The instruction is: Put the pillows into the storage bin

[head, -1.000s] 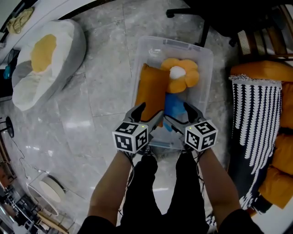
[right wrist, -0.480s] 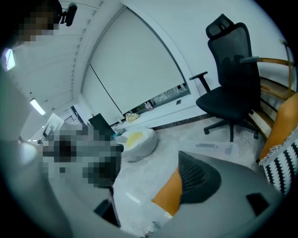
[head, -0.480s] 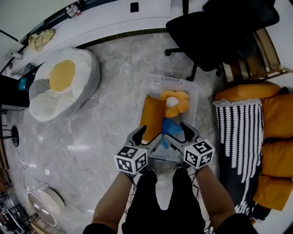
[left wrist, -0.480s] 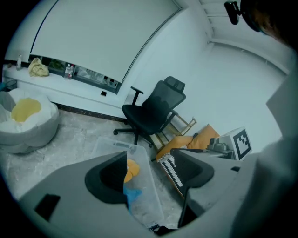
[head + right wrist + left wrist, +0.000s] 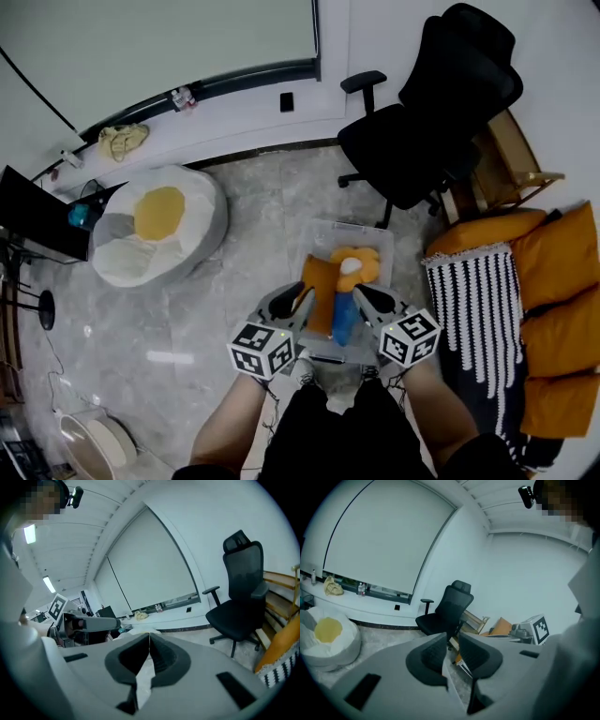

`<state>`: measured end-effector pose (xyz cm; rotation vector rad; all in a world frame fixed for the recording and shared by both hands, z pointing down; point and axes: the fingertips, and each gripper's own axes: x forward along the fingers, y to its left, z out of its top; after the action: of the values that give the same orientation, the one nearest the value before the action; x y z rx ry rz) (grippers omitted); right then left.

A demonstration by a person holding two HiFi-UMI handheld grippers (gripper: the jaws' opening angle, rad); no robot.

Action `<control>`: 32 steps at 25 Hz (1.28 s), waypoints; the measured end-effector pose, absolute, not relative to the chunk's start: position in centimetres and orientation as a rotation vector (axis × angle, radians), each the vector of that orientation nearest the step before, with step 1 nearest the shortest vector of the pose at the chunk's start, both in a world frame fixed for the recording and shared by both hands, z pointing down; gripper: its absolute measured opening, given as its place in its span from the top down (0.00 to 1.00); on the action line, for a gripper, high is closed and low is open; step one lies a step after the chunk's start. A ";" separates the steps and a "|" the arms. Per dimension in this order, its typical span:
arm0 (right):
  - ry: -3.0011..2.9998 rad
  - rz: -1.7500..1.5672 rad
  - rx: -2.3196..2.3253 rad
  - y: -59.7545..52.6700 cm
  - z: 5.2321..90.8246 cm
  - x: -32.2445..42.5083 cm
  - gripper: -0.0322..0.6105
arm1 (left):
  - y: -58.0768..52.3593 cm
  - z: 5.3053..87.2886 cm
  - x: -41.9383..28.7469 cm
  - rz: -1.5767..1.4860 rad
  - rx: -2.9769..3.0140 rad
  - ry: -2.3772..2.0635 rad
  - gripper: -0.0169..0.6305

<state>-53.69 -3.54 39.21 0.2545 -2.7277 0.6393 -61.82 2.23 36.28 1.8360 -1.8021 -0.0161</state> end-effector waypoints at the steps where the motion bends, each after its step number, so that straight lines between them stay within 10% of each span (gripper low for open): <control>1: -2.745 0.617 0.248 -3.5 37.9 -53.5 0.95 | 2.5 35.3 -61.7 -0.020 1.847 -1.810 0.88; 32: -2.758 0.618 1.000 1.5 29.6 -30.6 0.95 | 1.9 28.9 -38.1 0.100 2.432 -1.111 0.97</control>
<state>-30.56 1.52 29.55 1.0002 -2.7584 0.6176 -38.06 1.94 28.94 2.4318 -1.1107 0.1002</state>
